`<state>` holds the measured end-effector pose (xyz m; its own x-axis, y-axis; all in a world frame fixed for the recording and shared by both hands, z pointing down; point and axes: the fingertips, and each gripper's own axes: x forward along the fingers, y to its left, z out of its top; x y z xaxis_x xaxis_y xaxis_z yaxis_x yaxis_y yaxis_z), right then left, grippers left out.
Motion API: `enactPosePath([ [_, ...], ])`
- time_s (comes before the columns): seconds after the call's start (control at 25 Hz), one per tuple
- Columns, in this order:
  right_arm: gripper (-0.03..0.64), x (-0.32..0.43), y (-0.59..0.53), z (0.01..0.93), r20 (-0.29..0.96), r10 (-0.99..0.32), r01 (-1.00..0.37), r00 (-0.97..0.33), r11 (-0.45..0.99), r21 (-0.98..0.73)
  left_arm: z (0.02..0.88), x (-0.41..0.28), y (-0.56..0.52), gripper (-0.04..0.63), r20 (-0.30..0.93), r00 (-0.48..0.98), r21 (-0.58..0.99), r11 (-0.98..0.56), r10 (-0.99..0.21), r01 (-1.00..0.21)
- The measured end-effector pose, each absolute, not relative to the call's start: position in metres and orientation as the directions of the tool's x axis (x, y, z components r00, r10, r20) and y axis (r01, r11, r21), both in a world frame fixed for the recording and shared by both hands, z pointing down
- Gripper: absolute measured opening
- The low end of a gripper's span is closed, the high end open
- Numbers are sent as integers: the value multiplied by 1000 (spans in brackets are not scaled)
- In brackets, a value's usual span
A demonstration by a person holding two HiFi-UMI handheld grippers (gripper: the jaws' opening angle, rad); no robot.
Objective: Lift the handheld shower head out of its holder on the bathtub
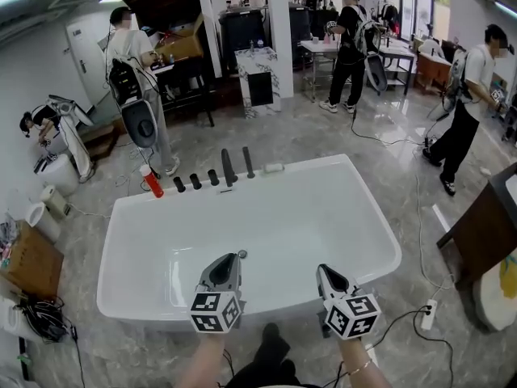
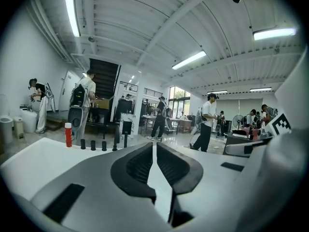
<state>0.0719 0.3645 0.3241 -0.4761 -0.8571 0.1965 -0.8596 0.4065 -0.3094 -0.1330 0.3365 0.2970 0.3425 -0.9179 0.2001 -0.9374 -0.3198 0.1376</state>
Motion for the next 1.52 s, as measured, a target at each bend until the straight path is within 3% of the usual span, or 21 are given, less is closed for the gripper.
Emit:
enactPosePath([
  [0.4,6,24,193,330,195,-838,-840,-510,436,-325,319,-168,167,109,222,343,159,-314,-913,-936],
  [0.76,6,-13,42,349,222,-841,-851,-493,413,-325,340,-197,10,112,236,365,180,-329,-900,-927],
  [1.52,6,-8,-119,405,238,-815,-835,-528,447,-322,414,-174,-149,133,301,342,186,-297,-890,-937],
])
